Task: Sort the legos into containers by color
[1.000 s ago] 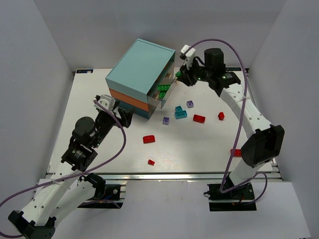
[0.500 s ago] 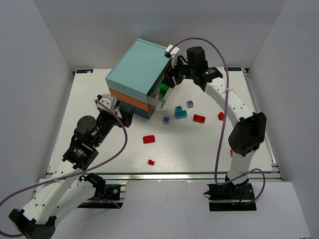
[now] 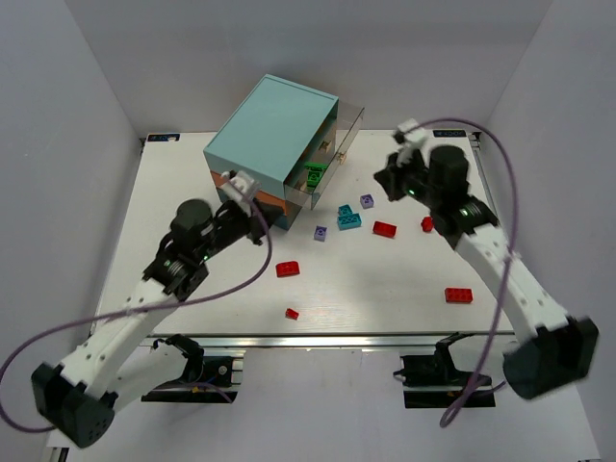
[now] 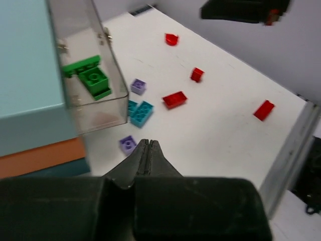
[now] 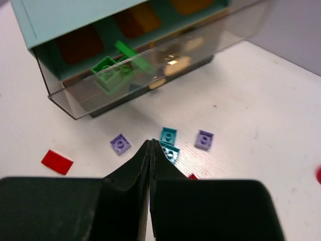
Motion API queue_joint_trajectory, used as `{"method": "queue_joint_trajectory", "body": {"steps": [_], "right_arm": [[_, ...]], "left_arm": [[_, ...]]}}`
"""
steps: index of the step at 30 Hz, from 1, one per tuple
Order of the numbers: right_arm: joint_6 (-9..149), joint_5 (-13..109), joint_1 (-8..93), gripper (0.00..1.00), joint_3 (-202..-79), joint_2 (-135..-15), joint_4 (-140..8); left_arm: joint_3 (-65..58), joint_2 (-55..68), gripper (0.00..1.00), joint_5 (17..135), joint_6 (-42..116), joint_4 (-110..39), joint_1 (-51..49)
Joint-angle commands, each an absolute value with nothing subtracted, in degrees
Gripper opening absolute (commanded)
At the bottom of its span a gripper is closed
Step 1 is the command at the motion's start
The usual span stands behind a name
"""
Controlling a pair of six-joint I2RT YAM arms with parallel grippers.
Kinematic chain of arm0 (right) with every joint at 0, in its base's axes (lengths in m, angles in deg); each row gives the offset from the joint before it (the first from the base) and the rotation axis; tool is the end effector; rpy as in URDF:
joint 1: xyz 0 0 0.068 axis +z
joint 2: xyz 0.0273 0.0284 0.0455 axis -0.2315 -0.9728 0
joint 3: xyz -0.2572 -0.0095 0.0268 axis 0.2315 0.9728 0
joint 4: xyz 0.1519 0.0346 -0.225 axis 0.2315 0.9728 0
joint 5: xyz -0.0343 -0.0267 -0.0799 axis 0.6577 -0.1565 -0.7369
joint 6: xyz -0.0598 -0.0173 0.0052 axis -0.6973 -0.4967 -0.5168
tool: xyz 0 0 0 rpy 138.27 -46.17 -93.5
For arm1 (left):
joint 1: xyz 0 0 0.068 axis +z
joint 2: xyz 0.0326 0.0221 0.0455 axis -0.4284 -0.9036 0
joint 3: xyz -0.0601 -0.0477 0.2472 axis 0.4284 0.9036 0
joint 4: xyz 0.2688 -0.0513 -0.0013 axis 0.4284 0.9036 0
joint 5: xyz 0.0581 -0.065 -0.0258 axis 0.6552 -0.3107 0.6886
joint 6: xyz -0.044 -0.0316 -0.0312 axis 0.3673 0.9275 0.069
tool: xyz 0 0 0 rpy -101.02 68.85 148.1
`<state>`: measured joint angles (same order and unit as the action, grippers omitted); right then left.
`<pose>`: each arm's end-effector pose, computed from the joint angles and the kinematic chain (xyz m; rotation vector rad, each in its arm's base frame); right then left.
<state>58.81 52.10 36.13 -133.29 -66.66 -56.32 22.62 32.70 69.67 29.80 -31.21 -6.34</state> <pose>0.2960 0.1349 0.3607 -0.5740 1.7466 0.4159 0.1965 -0.1357 0.3374 0.5979 1.5965 -0.6873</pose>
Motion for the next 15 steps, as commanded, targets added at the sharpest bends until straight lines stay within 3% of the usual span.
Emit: {"method": "queue_joint_trajectory", "body": {"steps": [1, 8, 15], "right_arm": [[66.95, 51.55, 32.29, 0.00, -120.58, -54.35, -65.52], [68.79, 55.51, 23.41, 0.00, -108.41, -44.37, -69.03], [69.77, 55.78, 16.64, 0.00, -106.38, -42.08, -69.30]], "left_arm": [[14.96, 23.33, 0.00, 58.62, 34.95, -30.30, -7.15], [-6.48, 3.56, 0.00, 71.25, 35.93, -18.80, -17.15], [-33.46, -19.47, 0.01, 97.96, 33.73, 0.70, -25.24]]}}
